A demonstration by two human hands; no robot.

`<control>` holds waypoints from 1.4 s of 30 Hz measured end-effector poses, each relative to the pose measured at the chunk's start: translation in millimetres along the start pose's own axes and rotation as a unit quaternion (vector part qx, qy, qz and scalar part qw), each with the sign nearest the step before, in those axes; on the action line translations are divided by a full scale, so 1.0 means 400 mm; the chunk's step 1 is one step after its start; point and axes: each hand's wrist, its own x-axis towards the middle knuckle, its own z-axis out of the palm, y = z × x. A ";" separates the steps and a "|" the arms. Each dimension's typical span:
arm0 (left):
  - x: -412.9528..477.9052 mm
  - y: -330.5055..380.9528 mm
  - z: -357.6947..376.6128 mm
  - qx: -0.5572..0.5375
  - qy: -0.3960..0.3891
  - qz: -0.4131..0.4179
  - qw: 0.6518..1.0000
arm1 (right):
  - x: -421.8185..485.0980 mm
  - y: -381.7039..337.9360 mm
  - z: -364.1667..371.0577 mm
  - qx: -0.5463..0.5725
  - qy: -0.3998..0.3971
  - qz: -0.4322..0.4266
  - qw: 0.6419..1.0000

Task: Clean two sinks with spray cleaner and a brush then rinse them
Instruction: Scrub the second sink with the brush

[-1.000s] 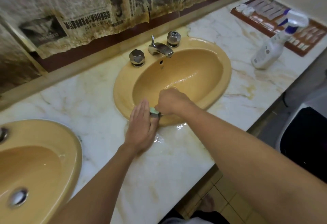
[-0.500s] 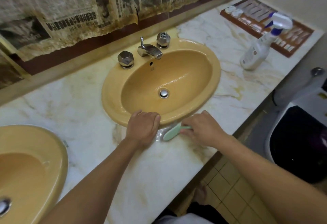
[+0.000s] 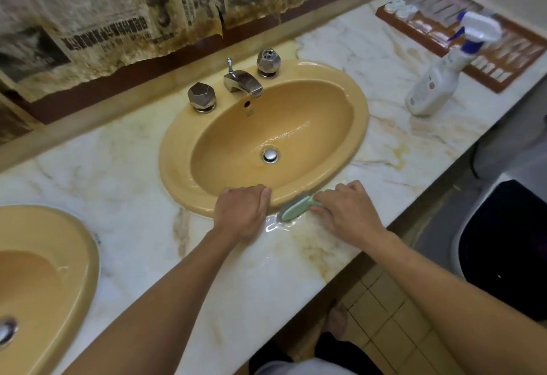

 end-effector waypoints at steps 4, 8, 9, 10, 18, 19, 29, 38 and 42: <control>0.010 0.018 0.002 -0.005 -0.007 -0.021 1.000 | 0.006 0.169 -0.039 -0.008 -0.015 0.105 0.994; 0.023 0.035 0.001 -0.010 -0.010 -0.039 0.999 | 0.019 0.209 -0.063 -0.004 -0.007 0.120 0.993; 0.026 0.040 0.000 -0.006 -0.014 -0.043 0.999 | 0.020 0.176 -0.057 0.005 -0.017 0.091 0.996; 0.030 0.044 0.000 -0.001 -0.018 -0.045 0.999 | 0.021 0.136 -0.048 0.019 -0.030 0.055 0.998; 0.036 0.055 -0.007 -0.001 -0.014 -0.059 0.998 | 0.082 0.167 -0.120 0.026 -0.067 0.082 0.994; 0.036 0.057 -0.007 -0.001 -0.015 -0.061 0.998 | 0.096 0.202 -0.139 -0.004 -0.064 0.139 0.988; 0.030 0.070 -0.020 -0.001 0.003 -0.069 0.998 | 0.192 0.014 -0.199 -0.064 -0.200 0.131 0.969; 0.022 0.044 0.005 -0.226 0.117 -0.137 0.957 | 0.307 -0.108 -0.190 -0.173 -0.241 0.093 0.950; 0.021 0.019 -0.016 -0.395 0.174 -0.138 0.891 | 0.372 -0.161 -0.170 -0.115 -0.330 0.102 0.931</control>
